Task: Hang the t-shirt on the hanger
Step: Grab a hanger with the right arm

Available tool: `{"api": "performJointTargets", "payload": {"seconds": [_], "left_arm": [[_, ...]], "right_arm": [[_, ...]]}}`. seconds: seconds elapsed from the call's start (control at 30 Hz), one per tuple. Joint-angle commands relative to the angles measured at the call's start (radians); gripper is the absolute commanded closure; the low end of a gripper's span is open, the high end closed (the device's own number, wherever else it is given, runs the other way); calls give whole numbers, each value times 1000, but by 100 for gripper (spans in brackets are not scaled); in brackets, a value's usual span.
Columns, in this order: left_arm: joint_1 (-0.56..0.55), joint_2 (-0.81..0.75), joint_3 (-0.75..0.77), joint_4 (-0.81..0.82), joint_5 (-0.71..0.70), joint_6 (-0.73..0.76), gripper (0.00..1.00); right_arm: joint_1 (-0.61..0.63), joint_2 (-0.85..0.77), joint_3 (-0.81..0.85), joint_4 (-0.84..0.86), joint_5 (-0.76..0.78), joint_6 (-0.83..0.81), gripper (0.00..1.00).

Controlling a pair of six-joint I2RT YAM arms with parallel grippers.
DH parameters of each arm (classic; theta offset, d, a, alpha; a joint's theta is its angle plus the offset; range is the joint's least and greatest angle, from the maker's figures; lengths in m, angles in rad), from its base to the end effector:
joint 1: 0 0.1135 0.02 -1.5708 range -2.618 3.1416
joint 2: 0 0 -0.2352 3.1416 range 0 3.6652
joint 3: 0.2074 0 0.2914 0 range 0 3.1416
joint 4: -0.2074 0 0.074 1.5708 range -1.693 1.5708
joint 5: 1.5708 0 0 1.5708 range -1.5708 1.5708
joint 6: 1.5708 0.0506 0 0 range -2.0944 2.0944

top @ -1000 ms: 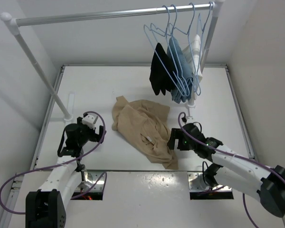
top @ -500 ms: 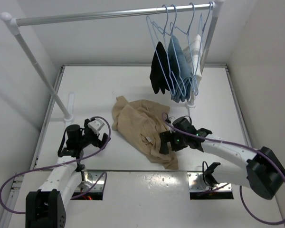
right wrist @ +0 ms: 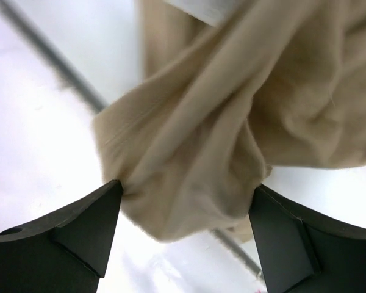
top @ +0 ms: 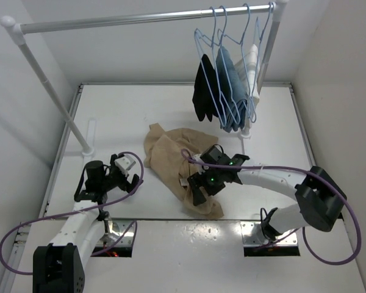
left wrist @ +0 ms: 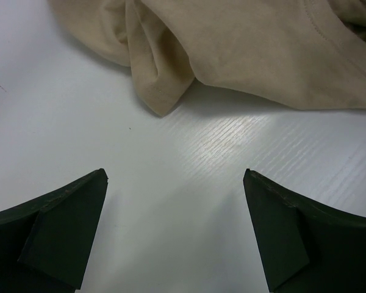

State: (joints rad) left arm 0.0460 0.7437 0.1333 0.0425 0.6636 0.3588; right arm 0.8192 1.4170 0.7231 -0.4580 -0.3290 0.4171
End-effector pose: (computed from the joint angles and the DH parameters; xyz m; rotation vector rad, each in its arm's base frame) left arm 0.2122 -0.0214 0.0972 0.6856 1.9193 -0.4552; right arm 0.1868 0.2239 0.0983 -0.6784 2.8171 0.7485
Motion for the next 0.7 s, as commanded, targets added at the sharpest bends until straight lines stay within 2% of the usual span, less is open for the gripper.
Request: {"api": "performJointTargets", "payload": {"seconds": [0.0, 0.2, 0.37, 0.53, 0.67], "left_arm": [[11, -12, 23, 16, 33, 19, 0], [11, -12, 23, 16, 33, 19, 0], [11, -12, 23, 16, 33, 9, 0], [11, -12, 23, 25, 33, 9, 0], [20, -12, 23, 25, 33, 9, 0]], "right_arm": [[53, -21, 143, -86, -38, -64, 18], [119, -10, 393, -205, -19, -97, 18], [159, -1, 554, -215, -33, -107, 18], [159, -85, 662, -102, -12, -97, 18], [159, -150, 731, 118, -57, -75, 23]]}}
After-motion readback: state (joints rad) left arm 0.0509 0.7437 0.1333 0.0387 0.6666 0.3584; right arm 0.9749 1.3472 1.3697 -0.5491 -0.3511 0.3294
